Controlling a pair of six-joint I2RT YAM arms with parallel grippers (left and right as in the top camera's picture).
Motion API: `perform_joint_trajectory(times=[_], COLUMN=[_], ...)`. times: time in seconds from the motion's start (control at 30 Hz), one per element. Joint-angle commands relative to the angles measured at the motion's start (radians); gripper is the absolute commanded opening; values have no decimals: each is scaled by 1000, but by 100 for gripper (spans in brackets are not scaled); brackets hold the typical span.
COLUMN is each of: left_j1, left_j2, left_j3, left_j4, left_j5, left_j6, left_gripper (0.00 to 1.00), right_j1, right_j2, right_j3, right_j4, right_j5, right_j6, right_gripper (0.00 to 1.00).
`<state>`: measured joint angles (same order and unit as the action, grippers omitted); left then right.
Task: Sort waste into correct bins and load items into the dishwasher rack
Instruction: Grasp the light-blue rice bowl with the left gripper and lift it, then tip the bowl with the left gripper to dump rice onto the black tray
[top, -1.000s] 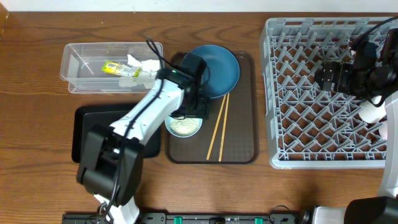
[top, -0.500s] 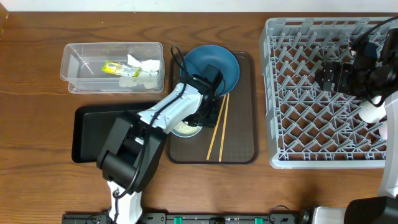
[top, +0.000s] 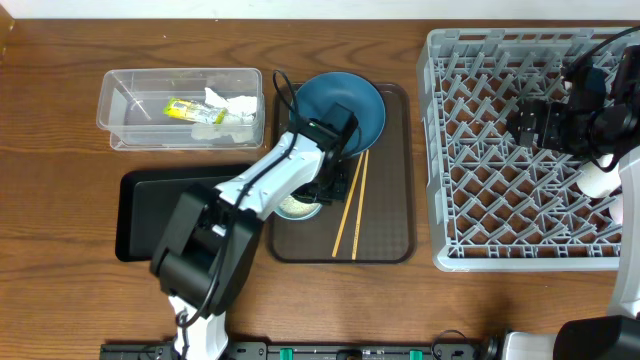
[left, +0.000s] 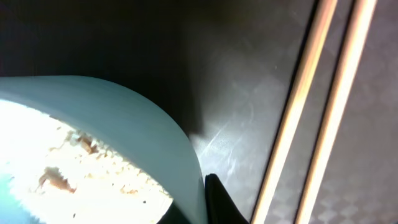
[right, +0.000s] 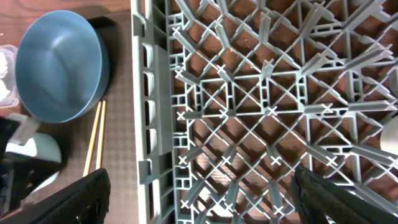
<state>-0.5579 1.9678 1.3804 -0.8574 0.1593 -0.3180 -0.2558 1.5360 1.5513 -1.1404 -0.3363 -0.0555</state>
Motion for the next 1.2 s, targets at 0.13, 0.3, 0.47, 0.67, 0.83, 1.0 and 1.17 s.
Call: perform_joint_trajectory(times=[0.13, 0.3, 0.47, 0.67, 0.83, 1.0, 1.17], left_j1=[80, 205, 356, 557, 724, 880, 982], left_j2=[-166, -253, -268, -268, -268, -260, -249], left_j3=[-4, -4, -7, -71, -163, -259, -325], left_j4=[-49, -93, -114, -110, -110, -110, -102], left_j5=[-14, 51, 281, 658, 930, 1136, 1299], left_j6=[-3, 12, 119, 287, 441, 548, 587], left_gripper=[6, 6, 6, 6, 6, 6, 6], right_j1=[9, 8, 8, 8, 8, 8, 8], right_j2=[2, 2, 2, 2, 2, 2, 2], right_j3=[-1, -1, -1, -1, -1, -1, -1], right_j4=[-4, -5, -5, -5, -5, -5, -5], right_j5=[34, 53, 60, 60, 71, 71, 71], right_j6=[-13, -14, -13, -14, -13, -13, -13], right_gripper=[92, 93, 93, 94, 94, 94, 93])
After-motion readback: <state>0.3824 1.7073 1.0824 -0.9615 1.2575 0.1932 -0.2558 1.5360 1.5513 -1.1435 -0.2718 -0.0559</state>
